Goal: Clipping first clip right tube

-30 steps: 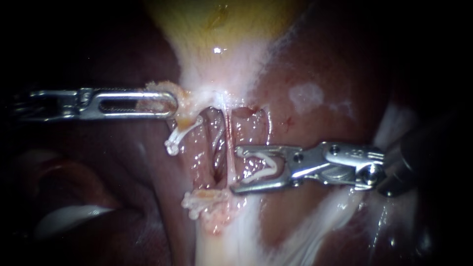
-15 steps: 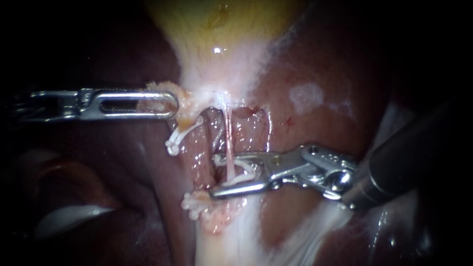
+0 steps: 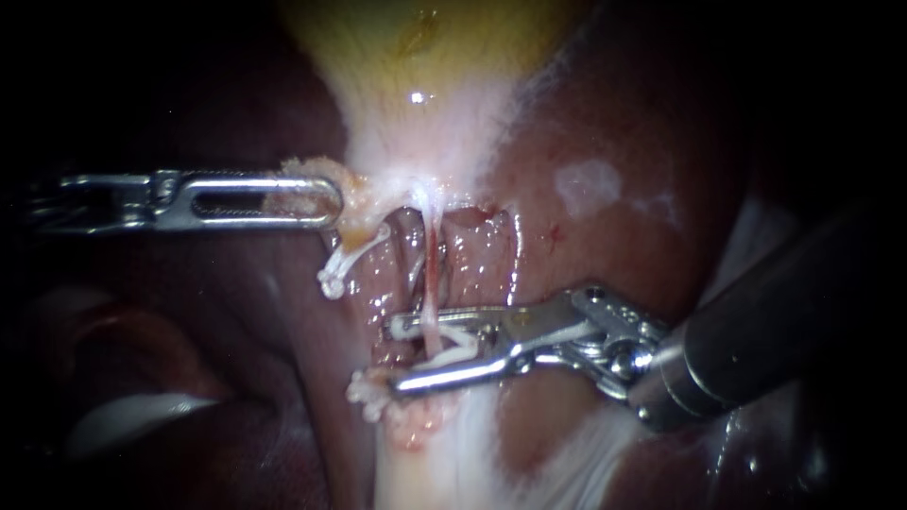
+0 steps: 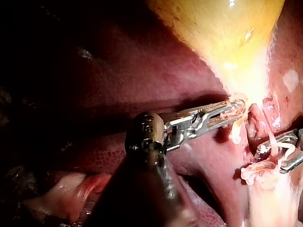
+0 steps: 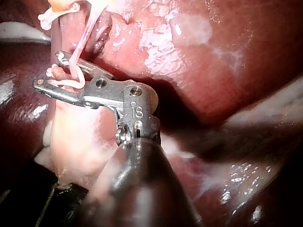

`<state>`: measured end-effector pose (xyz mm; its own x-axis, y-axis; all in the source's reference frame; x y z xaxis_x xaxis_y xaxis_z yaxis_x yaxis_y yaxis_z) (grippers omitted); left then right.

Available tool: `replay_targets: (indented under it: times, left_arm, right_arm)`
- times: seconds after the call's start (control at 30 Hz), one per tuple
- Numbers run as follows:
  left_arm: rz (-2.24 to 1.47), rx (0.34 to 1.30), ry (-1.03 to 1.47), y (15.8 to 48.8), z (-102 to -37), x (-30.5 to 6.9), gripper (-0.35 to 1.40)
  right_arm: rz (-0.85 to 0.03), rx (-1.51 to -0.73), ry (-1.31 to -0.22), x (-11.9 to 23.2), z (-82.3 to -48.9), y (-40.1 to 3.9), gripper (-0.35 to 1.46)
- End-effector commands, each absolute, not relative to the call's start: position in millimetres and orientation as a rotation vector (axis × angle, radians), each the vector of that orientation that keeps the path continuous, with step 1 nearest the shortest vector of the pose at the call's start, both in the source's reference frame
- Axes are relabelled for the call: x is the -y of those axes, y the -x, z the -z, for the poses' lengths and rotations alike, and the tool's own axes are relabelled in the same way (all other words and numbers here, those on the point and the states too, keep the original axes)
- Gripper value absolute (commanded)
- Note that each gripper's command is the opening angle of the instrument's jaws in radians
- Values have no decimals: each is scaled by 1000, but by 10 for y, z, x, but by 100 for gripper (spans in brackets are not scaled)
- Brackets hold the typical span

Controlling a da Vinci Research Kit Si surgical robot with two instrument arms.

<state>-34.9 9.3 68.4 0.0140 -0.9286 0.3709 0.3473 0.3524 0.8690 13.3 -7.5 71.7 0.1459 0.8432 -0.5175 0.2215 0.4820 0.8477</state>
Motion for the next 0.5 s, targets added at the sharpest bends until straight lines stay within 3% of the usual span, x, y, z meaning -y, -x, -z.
replay_targets:
  times: [0.03,0.13,0.27,0.37,0.5]
  left_arm:
    - [1113,1142,-657,349,-684,-93,-35]
    - [1113,1142,-657,349,-684,-93,-35]
    - [1113,1142,-657,348,-684,-93,-35]
    - [1113,1142,-657,348,-684,-93,-35]
    - [1112,1142,-657,348,-685,-94,-35]
  right_arm:
    - [-584,-1388,-1017,74,-718,-133,33]
    - [-608,-1382,-1012,71,-719,-130,18]
    - [-678,-1362,-1007,61,-721,-123,-33]
    - [-693,-1352,-1019,57,-724,-116,-35]
    - [-682,-1278,-998,57,-726,-110,-35]
